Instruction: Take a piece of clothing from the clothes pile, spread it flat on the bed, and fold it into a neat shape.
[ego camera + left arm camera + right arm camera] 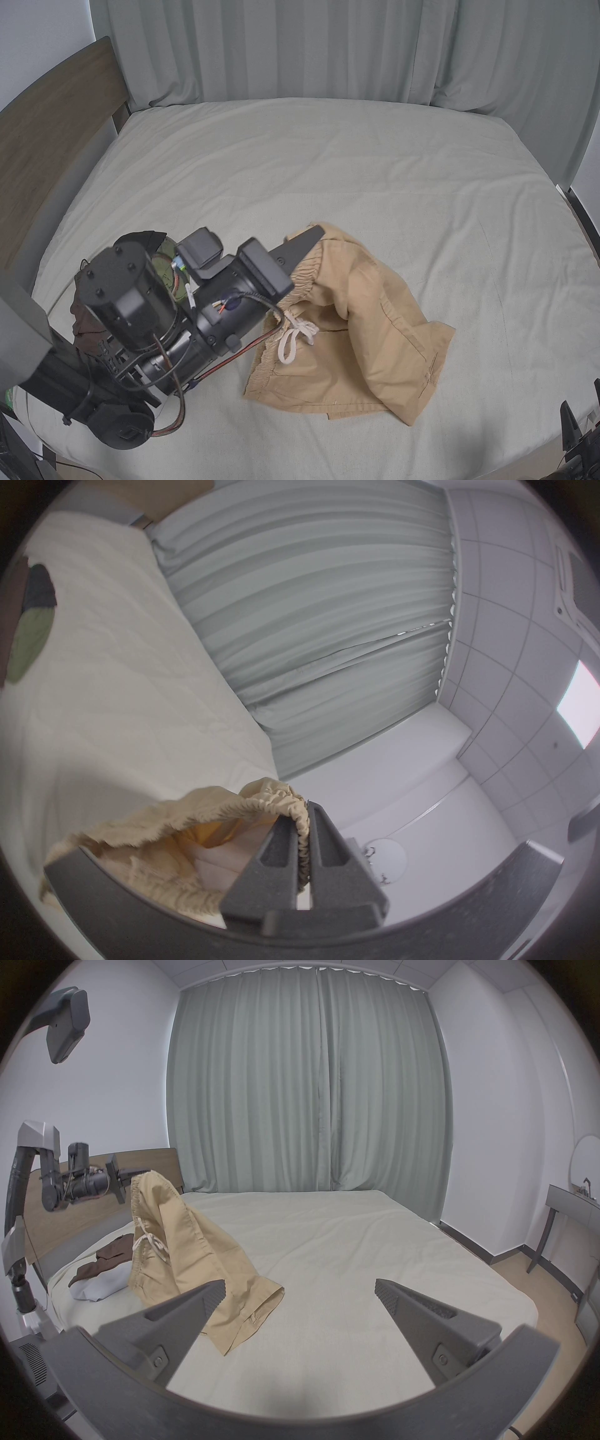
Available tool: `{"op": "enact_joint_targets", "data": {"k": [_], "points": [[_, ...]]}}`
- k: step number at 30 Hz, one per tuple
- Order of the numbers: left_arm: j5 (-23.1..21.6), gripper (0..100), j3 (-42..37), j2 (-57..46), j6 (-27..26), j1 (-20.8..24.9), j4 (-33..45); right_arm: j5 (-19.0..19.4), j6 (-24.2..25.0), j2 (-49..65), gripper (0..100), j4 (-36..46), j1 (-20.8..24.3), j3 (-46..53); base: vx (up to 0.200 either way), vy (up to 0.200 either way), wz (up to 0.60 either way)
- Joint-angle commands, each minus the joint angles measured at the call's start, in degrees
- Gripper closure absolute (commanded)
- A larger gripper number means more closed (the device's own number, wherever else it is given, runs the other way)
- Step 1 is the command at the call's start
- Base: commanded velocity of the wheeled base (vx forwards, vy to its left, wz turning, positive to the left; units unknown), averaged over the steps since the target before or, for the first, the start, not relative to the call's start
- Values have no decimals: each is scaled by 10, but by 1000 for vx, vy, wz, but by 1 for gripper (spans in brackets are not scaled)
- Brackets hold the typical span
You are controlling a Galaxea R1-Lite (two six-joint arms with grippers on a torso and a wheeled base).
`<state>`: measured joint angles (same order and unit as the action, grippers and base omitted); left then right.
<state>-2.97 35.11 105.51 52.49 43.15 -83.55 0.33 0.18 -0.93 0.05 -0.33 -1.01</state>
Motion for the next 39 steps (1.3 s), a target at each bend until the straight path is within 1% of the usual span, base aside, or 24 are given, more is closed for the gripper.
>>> {"op": "enact_joint_targets", "data": {"k": [1, 5, 7, 10, 11, 12, 14, 17, 21, 23, 24, 28, 29, 32, 35, 39], "points": [[-17, 100, -90, 55, -58, -66, -55, 0, 0, 9, 0, 0, 0, 10, 0, 0, 0], [-23, 100, -112, 51, -70, -97, -54, 0, 0, 9, 0, 0, 1, 10, 0, 0, 0], [-24, 100, -116, 49, -71, -103, -54, 0, 0, 9, 0, 0, 1, 10, 0, 0, 0], [-24, 100, -127, 46, -101, -134, -54, 0, 0, 9, 0, 0, 1, 10, 0, 0, 0], [-24, 100, -127, 47, -103, -134, -54, 0, 0, 9, 0, 0, 1, 10, 0, 0, 0], [-24, 100, -130, 51, -124, -153, -54, 0, 0, 9, 0, 0, 1, 10, 0, 0, 0], [-25, 100, -135, 55, -143, -168, -55, 0, 0, 9, 0, 0, 1, 10, 0, 0, 0], [-33, 100, -135, 55, -146, -175, -55, 0, 0, 9, 0, 0, 1, 10, 0, 0, 0], [-36, 100, -125, 62, -157, -199, -56, 1, -1, 9, 0, 0, 2, 10, 0, 0, 0], [-37, 100, -125, 63, -158, -200, -55, 1, -1, 9, 0, 0, 2, 10, 0, 0, 0], [-48, 100, -111, 84, -211, -216, -56, 1, -2, 9, 0, 0, 2, 10, 0, 0, 0], [-68, 100, -106, 111, -291, -248, -56, 1, -4, 9, 0, 0, 2, 10, 0, 0, 0], [-84, 100, -108, 117, -314, -260, -56, 1, -4, 9, 0, 0, 2, 10, 0, 0, 0], [-109, 100, -118, 128, -344, -280, -56, 1, -9, 9, 0, 0, 2, 10, 0, 0, 0], [-114, 100, -121, 136, -348, -297, -56, 2, -9, 9, 0, 0, 2, 10, 0, 0, 0], [-114, 100, -118, 153, -362, -300, -56, 4, -11, 9, 0, 0, 2, 10, 0, 0, 0]]}}
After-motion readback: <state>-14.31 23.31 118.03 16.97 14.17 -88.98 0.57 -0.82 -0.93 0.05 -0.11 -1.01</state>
